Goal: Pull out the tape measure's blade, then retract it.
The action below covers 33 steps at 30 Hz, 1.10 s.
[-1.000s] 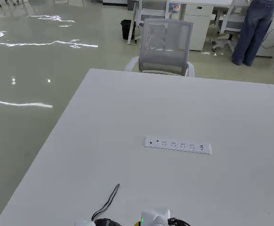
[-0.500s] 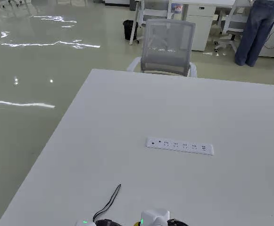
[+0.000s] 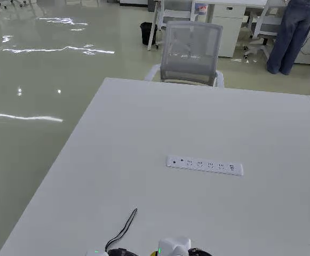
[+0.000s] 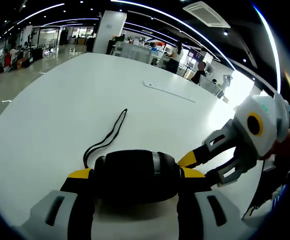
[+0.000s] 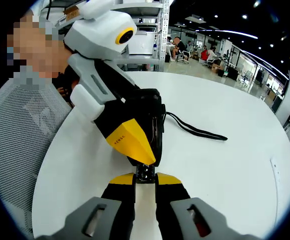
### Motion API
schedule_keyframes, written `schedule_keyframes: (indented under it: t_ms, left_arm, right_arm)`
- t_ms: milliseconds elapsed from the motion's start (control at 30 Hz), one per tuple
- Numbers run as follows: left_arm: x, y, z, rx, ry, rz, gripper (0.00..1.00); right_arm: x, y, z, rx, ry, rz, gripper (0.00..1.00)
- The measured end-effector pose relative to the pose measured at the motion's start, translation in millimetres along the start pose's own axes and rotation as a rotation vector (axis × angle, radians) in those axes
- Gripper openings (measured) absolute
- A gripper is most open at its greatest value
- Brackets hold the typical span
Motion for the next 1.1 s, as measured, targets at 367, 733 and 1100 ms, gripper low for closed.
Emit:
schedule_keyframes:
  t_ms: [367,733,1100]
  left_arm:
    - [0.3,-1.7,-0.8,-0.001,0.001,0.002,0.65]
    - [-0.3,-2.8,-1.7,-0.006,0.003,-0.003,0.65]
    - [-0.8,-4.1,-1.8,-0.005,0.003,-0.005,0.65]
  right_arm:
    - [3.7,-0.4,1.9,0.005,-0.001,0.0,0.13]
    - [5.2,-0.3,6.7,0.003,0.005,-0.004,0.13]
    - [8.0,-0.8,9.3,0.0,0.007,0.003,0.13]
Point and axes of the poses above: the centre of the closed fingertips' face, and the gripper's own axes: z roughly forward along the fingers, y roughly to its right, x roughly out of its top, the point moved 4 cm from there along -z, roughly backward along the fingers, and after that the axes turned 1 degree about -z, right-handed, at the moved point
